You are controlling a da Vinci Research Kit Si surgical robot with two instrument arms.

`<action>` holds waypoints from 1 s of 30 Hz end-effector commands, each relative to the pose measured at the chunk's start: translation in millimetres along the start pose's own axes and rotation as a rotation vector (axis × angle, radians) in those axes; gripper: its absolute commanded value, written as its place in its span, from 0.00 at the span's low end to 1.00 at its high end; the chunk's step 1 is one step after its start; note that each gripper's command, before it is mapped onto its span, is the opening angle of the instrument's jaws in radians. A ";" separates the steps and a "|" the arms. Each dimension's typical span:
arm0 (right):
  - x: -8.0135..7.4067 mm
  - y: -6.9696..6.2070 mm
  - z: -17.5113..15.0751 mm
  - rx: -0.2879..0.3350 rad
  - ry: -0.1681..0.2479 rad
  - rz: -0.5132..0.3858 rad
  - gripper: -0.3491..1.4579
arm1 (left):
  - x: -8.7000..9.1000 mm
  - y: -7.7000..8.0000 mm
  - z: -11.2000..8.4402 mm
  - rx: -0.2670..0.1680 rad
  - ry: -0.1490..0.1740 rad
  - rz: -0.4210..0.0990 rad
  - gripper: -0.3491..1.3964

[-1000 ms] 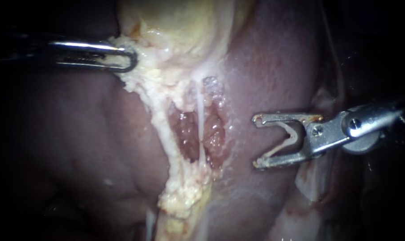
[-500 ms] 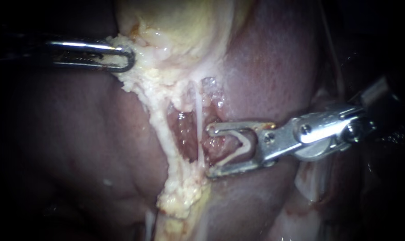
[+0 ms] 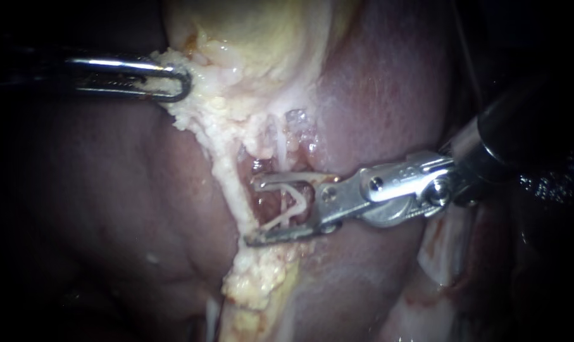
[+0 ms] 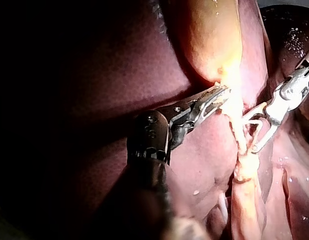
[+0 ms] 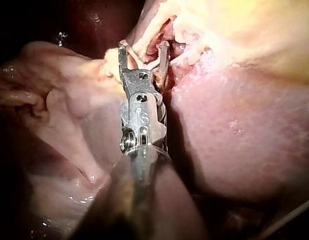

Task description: Clipping first clip left tube

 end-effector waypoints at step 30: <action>1.7 -5.9 5.3 0.226 0.109 0.064 0.43 | 0.0 -0.2 0.1 0.000 0.000 0.000 0.00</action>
